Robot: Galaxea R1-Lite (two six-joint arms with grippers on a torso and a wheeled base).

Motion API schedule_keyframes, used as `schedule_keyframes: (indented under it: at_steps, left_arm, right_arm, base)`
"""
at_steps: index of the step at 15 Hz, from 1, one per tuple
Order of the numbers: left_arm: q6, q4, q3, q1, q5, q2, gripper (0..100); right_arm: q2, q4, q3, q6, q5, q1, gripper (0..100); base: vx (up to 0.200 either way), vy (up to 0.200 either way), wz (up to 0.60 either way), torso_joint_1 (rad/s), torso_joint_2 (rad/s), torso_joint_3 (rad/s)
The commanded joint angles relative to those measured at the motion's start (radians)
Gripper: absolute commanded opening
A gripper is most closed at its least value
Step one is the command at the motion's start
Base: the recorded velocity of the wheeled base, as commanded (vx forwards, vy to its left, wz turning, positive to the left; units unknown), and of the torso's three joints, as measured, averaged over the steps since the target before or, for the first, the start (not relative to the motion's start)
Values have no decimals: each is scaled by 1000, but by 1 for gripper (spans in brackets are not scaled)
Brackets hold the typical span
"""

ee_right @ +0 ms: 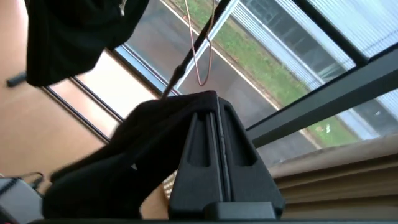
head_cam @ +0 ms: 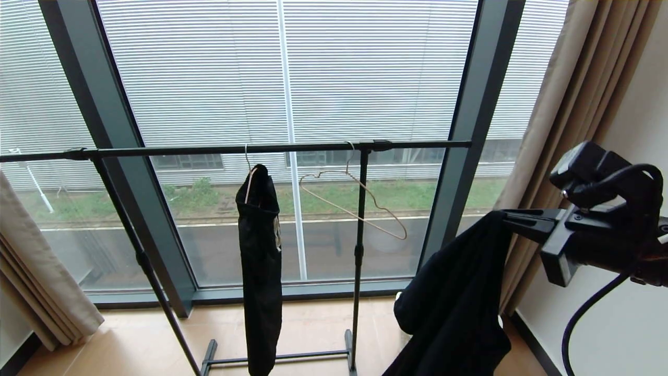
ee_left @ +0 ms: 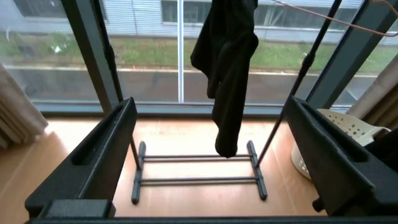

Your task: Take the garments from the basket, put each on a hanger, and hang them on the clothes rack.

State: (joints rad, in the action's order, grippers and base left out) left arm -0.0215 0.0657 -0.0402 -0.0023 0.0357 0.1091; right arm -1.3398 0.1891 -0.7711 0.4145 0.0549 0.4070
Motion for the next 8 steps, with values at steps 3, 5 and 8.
schedule_keyframes:
  at_steps: [3,5,8]
  left_arm:
    - [-276,9,-357,-128,-36,707,100]
    - [-436,3,-481,-344,-36,912,100]
    - [-560,-44,-670,-542,-34,1216,100]
  right_arm:
    - [-202,-375,-367,-310,-145,168,0]
    - [-300,-510,-545,-487,-171,216,0]
    - [-433,-516,-683,-556,-247,222,0]
  base:
    - [0,0,0,0,0,0]
    - [0,0,0,0,0,0]
    - [0,0,0,0,0,0]
